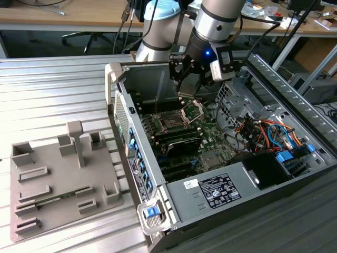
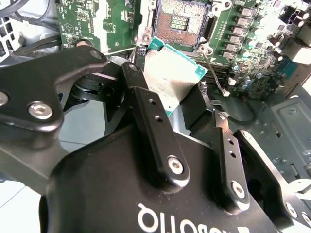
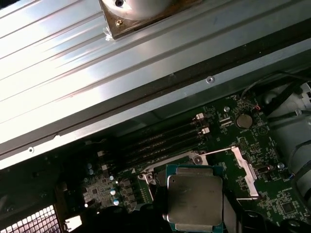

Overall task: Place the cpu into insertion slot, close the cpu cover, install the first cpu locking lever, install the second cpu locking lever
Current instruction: 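Place the cpu into insertion slot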

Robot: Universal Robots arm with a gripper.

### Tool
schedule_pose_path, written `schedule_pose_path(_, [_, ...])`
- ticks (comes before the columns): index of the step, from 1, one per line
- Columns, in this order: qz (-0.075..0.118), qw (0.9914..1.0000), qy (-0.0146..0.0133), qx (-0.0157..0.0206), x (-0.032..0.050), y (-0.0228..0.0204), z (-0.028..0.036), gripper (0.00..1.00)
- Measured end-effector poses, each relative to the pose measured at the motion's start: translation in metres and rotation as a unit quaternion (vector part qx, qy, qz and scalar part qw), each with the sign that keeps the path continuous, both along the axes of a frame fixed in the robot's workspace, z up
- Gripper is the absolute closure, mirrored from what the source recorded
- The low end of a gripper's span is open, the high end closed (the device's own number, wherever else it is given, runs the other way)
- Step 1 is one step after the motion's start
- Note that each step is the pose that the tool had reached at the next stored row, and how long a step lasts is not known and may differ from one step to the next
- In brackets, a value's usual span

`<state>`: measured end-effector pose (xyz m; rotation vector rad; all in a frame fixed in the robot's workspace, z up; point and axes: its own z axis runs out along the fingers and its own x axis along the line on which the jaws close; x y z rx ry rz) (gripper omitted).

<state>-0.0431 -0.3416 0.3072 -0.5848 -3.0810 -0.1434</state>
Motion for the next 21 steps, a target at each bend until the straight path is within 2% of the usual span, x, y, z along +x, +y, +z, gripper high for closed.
schedule_pose_path(12, [-0.024,0.99971,0.0,0.0,0.0,0.0,-0.0001,0.45])
schedule_pose_path(21, [-0.044,0.99903,0.0,0.0,0.0,0.0,-0.0002,0.45])
